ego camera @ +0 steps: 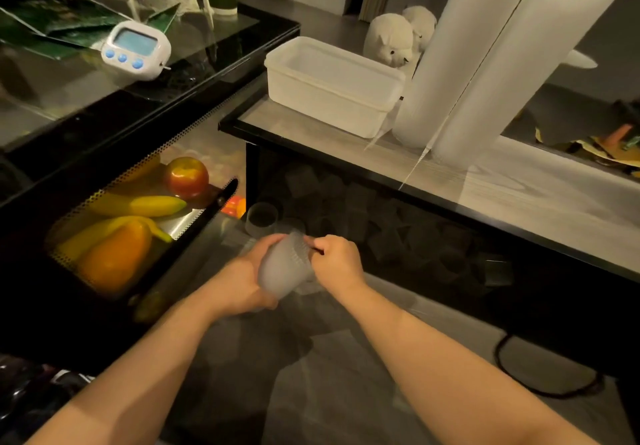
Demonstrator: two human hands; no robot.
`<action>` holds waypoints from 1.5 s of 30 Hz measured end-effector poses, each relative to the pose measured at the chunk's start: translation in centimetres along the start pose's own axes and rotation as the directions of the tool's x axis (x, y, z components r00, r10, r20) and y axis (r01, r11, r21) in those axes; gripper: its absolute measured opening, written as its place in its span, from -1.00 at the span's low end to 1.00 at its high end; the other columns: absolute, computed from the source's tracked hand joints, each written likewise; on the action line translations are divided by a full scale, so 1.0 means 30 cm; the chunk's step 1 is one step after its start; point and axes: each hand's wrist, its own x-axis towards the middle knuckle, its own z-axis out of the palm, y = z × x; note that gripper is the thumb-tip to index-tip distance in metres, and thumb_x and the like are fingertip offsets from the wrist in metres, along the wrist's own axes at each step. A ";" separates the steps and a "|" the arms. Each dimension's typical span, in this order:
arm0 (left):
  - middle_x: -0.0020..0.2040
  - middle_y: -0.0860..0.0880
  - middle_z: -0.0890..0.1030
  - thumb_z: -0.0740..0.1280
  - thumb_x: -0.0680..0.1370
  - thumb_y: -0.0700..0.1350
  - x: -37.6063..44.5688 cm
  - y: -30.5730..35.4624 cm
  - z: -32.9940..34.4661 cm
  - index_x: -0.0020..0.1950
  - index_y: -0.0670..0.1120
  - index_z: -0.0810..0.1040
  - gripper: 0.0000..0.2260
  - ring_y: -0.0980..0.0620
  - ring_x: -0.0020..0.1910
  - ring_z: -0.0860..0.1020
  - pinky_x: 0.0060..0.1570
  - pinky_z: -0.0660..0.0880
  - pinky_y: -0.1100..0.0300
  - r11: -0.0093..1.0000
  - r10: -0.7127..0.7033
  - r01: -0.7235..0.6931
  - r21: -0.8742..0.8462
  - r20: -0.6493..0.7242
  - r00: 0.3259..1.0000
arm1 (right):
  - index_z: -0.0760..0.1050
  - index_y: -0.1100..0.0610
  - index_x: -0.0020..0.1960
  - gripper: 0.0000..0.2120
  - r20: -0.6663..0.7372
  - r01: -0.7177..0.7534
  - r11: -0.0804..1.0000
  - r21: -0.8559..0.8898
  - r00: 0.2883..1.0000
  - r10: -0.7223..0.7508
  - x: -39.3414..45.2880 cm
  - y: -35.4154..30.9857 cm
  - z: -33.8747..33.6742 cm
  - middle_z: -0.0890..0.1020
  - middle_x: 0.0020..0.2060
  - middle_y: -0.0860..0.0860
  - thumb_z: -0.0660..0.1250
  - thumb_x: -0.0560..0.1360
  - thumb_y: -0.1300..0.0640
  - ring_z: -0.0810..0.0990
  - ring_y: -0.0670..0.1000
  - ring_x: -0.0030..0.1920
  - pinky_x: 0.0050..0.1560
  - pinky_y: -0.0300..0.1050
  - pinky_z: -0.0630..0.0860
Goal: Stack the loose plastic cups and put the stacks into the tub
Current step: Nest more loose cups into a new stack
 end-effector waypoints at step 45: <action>0.30 0.11 0.33 0.61 0.21 -0.23 0.007 0.016 0.083 0.58 0.16 0.05 0.10 0.08 0.25 0.41 0.16 0.52 0.12 0.990 0.092 -0.092 0.109 0.003 0.996 | 0.54 0.05 0.23 -0.65 0.127 -0.215 0.804 0.555 0.977 0.173 -0.084 0.104 -0.186 0.68 -0.17 0.05 0.33 0.50 0.34 0.66 0.02 -0.37 -0.33 -0.14 0.58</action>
